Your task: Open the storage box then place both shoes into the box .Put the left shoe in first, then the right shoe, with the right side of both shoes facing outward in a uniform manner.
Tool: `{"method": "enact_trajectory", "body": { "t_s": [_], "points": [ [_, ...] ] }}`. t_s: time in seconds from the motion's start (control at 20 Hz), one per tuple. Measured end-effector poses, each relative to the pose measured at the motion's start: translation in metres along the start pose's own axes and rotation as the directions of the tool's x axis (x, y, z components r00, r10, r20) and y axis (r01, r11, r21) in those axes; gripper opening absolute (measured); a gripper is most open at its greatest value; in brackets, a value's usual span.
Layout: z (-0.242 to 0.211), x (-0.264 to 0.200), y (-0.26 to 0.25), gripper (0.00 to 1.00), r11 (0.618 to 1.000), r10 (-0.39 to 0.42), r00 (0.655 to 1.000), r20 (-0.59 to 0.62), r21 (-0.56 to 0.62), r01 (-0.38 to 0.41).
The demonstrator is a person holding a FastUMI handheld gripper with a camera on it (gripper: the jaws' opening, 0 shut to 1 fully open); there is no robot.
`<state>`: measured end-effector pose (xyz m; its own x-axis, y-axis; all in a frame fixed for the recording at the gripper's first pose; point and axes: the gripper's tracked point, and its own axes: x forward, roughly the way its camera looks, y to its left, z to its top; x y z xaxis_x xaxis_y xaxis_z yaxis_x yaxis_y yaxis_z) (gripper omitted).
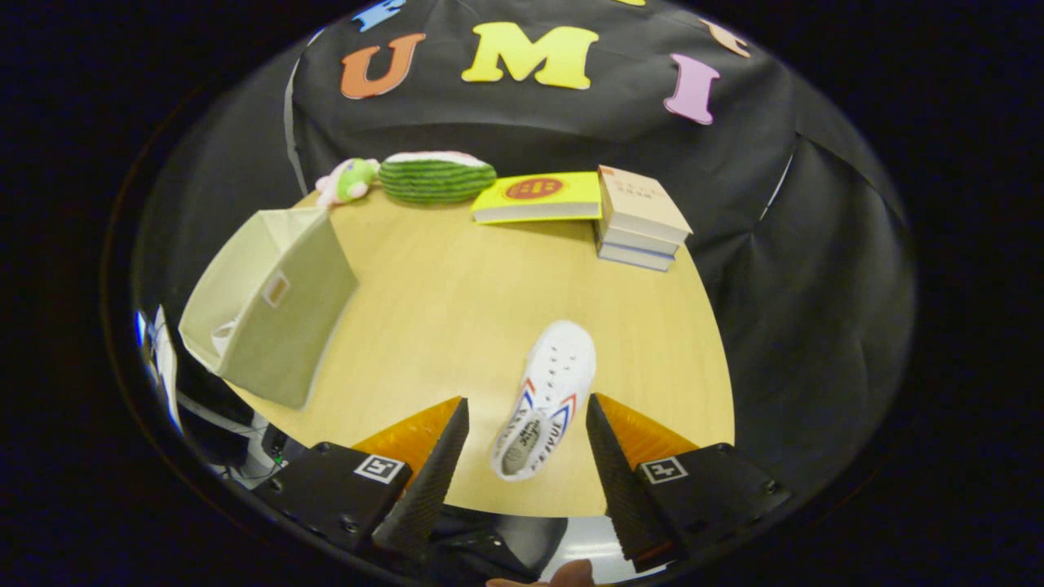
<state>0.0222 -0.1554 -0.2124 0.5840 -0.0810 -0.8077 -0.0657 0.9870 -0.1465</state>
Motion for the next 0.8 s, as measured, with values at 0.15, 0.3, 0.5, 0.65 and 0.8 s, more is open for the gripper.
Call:
{"method": "enact_trajectory", "body": {
  "t_s": [0.15, 0.3, 0.5, 0.65, 0.8],
  "points": [
    [-0.029, 0.032, -0.030, 0.90, 0.999, 0.002, 0.996, -0.087, 0.041, 0.002],
    [-0.048, 0.059, -0.033, 0.90, 0.990, 0.058, 0.985, -0.160, 0.135, -0.037],
    [-0.056, 0.082, -0.030, 0.90, 0.973, 0.118, 0.974, -0.194, 0.221, -0.074],
    [-0.059, 0.095, -0.027, 0.89, 0.967, 0.134, 0.967, -0.218, 0.243, -0.079],
    [-0.063, 0.111, -0.031, 0.89, 0.959, 0.141, 0.961, -0.238, 0.276, -0.072]
  ]
}}
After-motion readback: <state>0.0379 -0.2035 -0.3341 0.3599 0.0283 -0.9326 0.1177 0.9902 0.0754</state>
